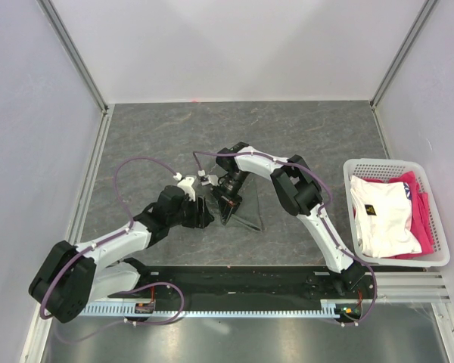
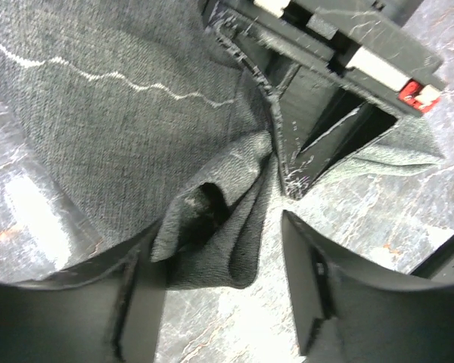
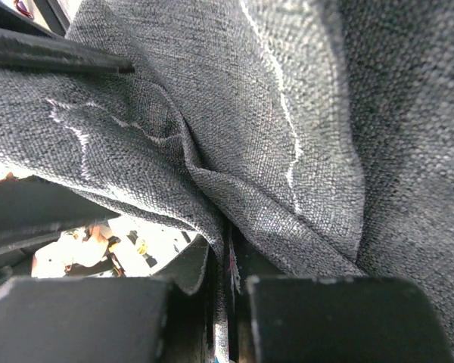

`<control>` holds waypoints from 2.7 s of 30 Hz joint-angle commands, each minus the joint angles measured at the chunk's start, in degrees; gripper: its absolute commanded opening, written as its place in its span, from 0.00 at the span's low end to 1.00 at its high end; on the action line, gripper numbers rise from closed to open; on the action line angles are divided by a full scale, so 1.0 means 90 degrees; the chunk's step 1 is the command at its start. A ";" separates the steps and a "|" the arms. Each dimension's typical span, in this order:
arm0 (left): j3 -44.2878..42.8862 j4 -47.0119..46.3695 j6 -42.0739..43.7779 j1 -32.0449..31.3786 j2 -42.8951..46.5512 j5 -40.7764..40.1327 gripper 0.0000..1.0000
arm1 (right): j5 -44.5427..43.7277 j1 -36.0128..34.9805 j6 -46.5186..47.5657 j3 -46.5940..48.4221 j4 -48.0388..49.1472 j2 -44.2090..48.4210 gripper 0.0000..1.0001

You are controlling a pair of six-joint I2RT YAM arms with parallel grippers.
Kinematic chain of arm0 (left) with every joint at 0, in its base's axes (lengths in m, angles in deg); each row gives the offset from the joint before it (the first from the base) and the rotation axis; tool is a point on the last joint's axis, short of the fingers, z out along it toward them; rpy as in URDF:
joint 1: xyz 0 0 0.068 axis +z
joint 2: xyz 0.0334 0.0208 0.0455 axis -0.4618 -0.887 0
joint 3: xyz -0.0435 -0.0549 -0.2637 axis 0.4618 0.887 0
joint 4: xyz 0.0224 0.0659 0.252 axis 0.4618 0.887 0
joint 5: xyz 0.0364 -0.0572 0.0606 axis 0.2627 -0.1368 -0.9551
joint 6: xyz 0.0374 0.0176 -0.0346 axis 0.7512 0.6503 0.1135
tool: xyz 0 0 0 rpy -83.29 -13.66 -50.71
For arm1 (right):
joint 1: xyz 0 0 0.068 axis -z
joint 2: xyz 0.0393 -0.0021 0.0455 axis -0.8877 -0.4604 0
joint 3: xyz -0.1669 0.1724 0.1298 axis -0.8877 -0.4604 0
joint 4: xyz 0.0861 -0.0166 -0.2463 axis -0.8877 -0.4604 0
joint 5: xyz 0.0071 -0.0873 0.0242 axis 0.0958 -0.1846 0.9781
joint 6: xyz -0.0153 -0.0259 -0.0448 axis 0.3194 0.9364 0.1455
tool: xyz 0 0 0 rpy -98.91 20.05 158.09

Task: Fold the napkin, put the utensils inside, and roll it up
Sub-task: Roll the napkin with the utensil

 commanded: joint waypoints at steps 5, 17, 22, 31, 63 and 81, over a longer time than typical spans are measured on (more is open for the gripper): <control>-0.0348 0.0326 -0.0196 -0.0043 -0.0251 -0.0662 0.38 | -0.0356 0.0090 0.0136 0.0146 0.0338 -0.0227 0.00; -0.0621 0.0951 -0.0694 -0.0023 -0.0661 -0.0800 0.02 | -0.0101 0.0246 -0.0088 -0.0078 0.0737 0.0582 0.46; -0.0817 0.1224 -0.0997 0.0094 -0.0750 -0.0507 0.02 | -0.0823 0.0373 -0.0430 -0.0857 0.1518 0.1693 0.71; -0.0808 0.1264 -0.1154 0.1011 -0.0769 0.0792 0.02 | -0.2736 0.0295 -0.0850 -0.4378 0.4797 0.4699 0.79; -0.0885 0.1508 -0.1027 0.2526 -0.1111 0.2355 0.02 | -0.7357 -0.2342 0.0507 -0.6710 0.6627 0.5164 0.71; -0.1217 0.1323 -0.0920 0.2614 -0.1783 0.2521 0.02 | -0.6452 -0.2332 0.0147 -0.5822 0.4307 0.4578 0.18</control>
